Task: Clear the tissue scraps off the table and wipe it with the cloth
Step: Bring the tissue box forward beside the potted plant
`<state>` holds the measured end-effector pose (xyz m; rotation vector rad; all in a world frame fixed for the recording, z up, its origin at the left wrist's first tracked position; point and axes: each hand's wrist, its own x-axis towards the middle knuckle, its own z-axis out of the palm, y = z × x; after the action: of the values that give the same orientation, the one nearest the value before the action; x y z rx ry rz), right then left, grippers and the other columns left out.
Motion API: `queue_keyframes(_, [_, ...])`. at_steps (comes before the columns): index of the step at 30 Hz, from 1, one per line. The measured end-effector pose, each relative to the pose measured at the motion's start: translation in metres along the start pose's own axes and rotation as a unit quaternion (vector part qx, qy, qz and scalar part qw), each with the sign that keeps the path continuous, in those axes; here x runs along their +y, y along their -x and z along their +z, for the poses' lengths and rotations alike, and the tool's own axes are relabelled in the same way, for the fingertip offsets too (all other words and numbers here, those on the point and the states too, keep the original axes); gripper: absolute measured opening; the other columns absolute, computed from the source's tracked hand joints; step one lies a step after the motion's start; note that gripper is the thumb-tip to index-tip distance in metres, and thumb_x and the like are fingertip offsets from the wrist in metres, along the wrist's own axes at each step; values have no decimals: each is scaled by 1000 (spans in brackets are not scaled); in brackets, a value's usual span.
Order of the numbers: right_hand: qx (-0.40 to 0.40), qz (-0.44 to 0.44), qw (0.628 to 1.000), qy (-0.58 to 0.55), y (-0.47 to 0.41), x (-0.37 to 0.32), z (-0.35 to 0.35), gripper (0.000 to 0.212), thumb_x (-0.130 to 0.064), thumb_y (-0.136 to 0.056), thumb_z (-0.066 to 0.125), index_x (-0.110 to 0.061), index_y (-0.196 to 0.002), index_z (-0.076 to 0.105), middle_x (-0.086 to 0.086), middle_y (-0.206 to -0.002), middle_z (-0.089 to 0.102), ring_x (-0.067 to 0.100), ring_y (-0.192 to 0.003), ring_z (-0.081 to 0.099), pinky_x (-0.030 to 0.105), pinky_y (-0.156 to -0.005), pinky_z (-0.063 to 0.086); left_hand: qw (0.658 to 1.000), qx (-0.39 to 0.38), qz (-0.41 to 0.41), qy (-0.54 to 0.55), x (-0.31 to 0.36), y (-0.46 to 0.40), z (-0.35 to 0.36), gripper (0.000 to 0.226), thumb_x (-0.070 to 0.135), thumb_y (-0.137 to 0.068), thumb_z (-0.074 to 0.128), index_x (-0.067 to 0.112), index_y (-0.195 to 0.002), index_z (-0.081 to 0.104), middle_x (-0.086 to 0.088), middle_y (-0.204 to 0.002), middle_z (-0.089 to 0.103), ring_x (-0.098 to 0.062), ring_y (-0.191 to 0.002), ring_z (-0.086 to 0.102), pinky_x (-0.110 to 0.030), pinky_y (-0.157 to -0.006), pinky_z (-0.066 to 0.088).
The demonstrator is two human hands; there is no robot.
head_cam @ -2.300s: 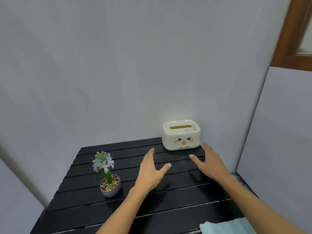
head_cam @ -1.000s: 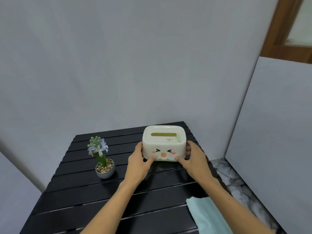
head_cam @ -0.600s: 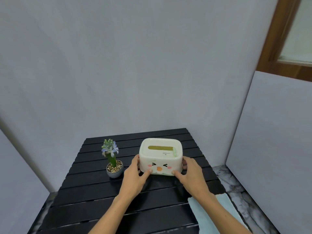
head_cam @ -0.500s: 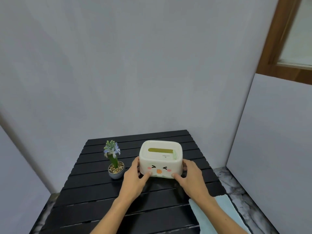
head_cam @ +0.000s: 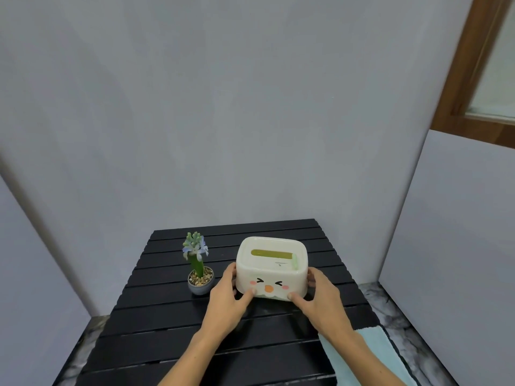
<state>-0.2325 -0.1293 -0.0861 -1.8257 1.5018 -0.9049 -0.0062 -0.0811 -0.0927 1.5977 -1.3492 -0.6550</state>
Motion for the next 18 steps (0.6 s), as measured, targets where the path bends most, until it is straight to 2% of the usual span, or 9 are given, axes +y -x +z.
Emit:
queue_keyframes(3, [-18, 3, 1000, -1, -4, 1, -1, 91, -49, -66, 83, -26, -143, 40, -10, -132, 56, 10, -119, 54, 37, -101, 50, 1000, -7, 1, -3, 3, -1, 0, 71, 35, -79, 78, 39, -139, 39, 27, -122, 58, 5, -115, 55, -15, -92, 45])
queue_keyframes(6, [-40, -13, 999, -5, -5, -1, -2, 79, -57, -61, 78, -37, -130, 44, -16, -124, 58, 5, -112, 56, 31, -93, 53, 1000, -9, 2, -5, 6, -1, 0, 72, 36, -78, 78, 42, -137, 38, 26, -120, 60, 5, -112, 57, -10, -85, 44])
queue_keyframes(8, [-46, -22, 999, -11, -4, -1, 0, 78, -56, -62, 77, -40, -131, 44, -17, -124, 58, 3, -112, 55, 28, -93, 51, 1000, -10, 0, -3, 8, -1, 1, 74, 35, -77, 79, 43, -137, 35, 28, -118, 58, 7, -110, 56, -9, -84, 43])
queue_keyframes(11, [-42, -23, 999, -7, -1, 0, 3, 83, -55, -64, 76, -39, -138, 41, -15, -127, 57, 4, -115, 54, 32, -96, 51, 1000, -12, 1, -1, 11, 2, 1, 76, 36, -76, 80, 46, -135, 33, 31, -117, 56, 13, -107, 54, -5, -80, 42])
queue_keyframes(18, [-35, -22, 999, -3, 7, 1, 4, 82, -47, -68, 79, -35, -140, 42, -13, -130, 56, 6, -118, 52, 32, -98, 49, 1000, -16, 4, -1, 9, 9, -2, 77, 36, -76, 81, 47, -136, 35, 30, -118, 58, 14, -110, 52, -4, -82, 40])
